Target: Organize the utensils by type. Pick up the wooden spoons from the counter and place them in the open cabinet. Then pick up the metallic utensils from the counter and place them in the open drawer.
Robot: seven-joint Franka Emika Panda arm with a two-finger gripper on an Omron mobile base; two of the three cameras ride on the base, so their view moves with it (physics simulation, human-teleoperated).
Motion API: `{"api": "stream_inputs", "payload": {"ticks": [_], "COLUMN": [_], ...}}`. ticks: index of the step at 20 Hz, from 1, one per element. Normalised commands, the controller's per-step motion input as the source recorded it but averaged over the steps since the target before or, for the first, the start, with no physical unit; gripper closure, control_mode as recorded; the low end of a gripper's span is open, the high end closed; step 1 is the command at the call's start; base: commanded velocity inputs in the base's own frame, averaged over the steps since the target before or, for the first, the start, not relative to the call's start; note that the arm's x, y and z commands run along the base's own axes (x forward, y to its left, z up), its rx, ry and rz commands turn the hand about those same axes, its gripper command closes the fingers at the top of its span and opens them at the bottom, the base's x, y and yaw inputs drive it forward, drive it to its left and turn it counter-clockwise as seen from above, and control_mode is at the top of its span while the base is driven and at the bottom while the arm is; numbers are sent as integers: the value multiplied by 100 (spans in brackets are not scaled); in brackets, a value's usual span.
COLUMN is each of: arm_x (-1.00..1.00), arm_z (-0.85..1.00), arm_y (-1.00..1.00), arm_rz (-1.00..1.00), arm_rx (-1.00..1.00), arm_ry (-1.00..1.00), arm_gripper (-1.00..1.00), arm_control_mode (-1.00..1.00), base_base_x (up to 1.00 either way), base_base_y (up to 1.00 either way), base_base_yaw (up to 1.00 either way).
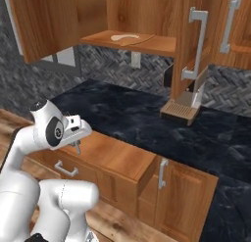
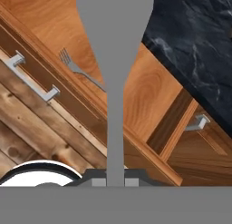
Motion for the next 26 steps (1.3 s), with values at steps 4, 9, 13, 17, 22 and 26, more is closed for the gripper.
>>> {"api": "stream_inputs", "payload": {"ticks": [4, 9, 13, 17, 22, 26], "arm_x": [0, 0, 17, 53, 59, 62], "arm_z": [0, 0, -11, -17, -30, -23], "arm_y": [0, 0, -36, -42, -14, -5], "arm_rz": [0, 0, 0, 6, 34, 37], "arm_rx": [0, 0, 4, 3, -5, -8], "arm_ry": [0, 0, 13, 22, 22, 22], "arm_gripper": [100, 100, 100, 100, 100, 100], "arm_control_mode": [100, 100, -100, -100, -100, -100], "base_base_x": [4, 1, 0, 0, 0, 0], "base_base_y": [-18, -10, 0, 0, 0, 0], "base_base_yaw": [15, 1, 0, 0, 0, 0]}}
